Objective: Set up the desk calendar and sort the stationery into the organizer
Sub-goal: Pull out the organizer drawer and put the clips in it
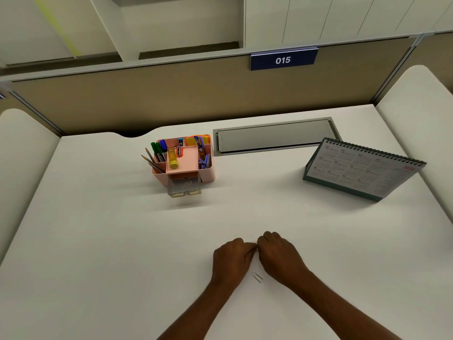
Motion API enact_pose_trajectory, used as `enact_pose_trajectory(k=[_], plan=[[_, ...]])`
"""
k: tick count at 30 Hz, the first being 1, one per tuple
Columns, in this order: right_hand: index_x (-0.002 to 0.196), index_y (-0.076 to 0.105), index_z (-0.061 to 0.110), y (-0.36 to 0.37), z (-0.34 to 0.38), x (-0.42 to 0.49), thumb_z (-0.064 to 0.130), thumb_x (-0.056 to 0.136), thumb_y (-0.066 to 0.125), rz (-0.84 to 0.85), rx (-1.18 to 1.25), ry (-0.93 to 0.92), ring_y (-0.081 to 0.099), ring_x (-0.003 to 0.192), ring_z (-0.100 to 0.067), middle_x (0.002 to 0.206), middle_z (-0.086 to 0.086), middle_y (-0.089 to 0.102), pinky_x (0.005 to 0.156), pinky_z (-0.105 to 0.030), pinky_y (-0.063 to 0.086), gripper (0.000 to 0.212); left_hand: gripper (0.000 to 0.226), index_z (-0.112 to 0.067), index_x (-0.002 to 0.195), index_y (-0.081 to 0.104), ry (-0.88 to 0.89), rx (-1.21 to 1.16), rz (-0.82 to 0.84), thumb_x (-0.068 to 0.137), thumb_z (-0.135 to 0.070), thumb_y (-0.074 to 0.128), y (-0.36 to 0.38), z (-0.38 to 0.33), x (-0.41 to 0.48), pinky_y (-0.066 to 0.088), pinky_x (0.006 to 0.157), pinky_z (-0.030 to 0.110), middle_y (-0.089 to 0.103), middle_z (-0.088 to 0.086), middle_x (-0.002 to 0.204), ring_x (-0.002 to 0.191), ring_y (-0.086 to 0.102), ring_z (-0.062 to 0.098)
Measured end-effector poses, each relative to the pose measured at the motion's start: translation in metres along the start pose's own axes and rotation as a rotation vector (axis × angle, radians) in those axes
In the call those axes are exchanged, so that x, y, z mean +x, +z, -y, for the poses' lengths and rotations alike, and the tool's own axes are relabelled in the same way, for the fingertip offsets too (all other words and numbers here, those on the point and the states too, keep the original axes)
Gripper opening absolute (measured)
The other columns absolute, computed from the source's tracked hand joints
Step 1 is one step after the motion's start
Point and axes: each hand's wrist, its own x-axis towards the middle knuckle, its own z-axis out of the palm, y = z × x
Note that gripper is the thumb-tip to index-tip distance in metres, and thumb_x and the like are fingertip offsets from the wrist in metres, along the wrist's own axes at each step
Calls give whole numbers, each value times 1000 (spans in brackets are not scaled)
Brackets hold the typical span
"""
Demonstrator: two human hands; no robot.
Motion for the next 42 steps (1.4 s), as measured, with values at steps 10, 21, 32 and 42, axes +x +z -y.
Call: enact_pose_trajectory(k=[10,21,32,42], plan=[[72,60,17,-1,0,-8,-1,58,77,-57,-43,-77,51,58,-18,70,0,53,46,-27,30,28,9,-31,85,69,109,57,32,93,-35,68,19,12,8,50,48,28,64,-9,66,55,59,7],[72,61,12,6,5,-9,-9,52,68,-93,-185,-158,48,55,-17,65,-3,52,46,-29,31,30,26,-34,93,67,-11,-5,-15,100,-47,46,17,6,11,51,55,26,70,-13,79,67,64,5],[67,55,16,3,6,-3,-3,62,75,-91,-132,-45,47,55,-21,66,-3,51,47,-31,25,28,16,-33,101,68,-170,-195,-22,100,-43,55,1,11,7,44,64,17,64,-14,97,82,65,7],[65,56,15,3,9,-14,-6,52,72,56,-187,-92,48,58,-21,68,-4,52,44,-30,27,30,11,-27,98,69,-213,-310,14,100,-33,59,0,8,8,44,69,15,62,-14,94,79,59,6]])
